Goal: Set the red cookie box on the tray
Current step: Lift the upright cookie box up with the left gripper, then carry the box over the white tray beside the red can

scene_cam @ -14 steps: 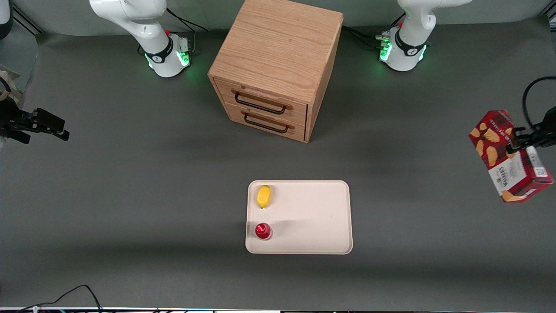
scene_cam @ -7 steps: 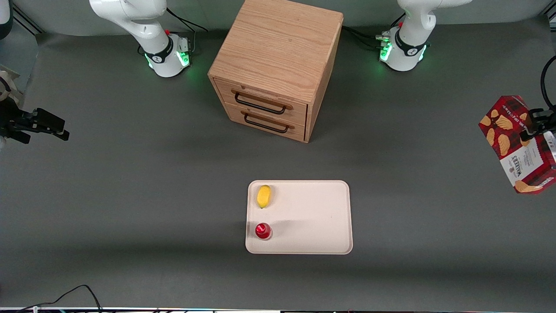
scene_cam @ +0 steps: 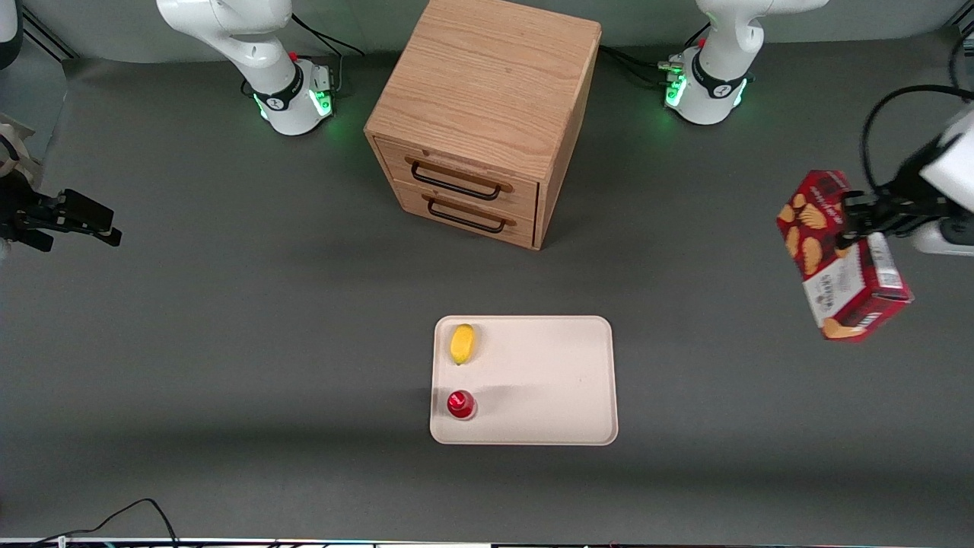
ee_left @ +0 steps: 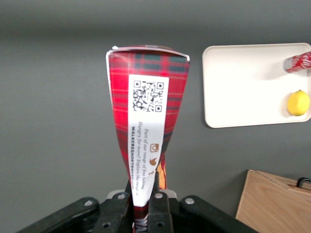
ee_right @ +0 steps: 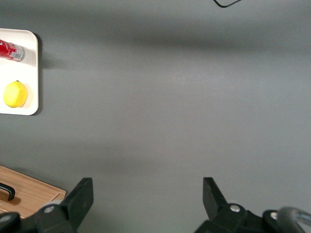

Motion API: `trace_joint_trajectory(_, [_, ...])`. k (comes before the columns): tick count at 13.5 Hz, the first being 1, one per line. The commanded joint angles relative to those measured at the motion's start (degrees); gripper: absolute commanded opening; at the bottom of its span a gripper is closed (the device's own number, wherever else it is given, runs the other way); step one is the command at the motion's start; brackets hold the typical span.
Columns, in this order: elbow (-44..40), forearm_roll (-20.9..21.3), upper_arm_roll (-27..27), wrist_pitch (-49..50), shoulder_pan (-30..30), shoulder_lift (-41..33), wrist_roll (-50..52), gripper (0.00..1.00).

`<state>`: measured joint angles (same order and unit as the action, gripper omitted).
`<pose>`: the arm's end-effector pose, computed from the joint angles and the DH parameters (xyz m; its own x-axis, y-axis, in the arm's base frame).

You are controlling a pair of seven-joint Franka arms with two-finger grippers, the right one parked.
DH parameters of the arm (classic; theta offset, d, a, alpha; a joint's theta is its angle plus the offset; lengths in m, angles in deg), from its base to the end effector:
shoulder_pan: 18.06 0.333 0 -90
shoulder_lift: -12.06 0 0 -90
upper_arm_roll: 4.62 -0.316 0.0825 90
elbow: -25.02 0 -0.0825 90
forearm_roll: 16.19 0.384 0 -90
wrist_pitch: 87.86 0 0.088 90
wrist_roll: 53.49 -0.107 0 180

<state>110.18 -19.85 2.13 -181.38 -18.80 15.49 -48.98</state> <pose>0.5744 -0.0798 0.6369 0.9957 -0.0470 0.0804 -0.0533 -0.9956 0.0774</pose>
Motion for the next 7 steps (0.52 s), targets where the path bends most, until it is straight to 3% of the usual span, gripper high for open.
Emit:
trace_joint_trajectory(1, [-1.0,3.1,3.4,-2.0,-3.4,1.5,8.9,0.0])
trace_joint_trajectory(3, [-1.1,5.9,6.6,-4.0,-5.8,3.3,15.3,0.0])
trace_joint_trajectory(7, [-8.1,9.3,7.1,-5.4,-13.1,12.0,19.3,0.0])
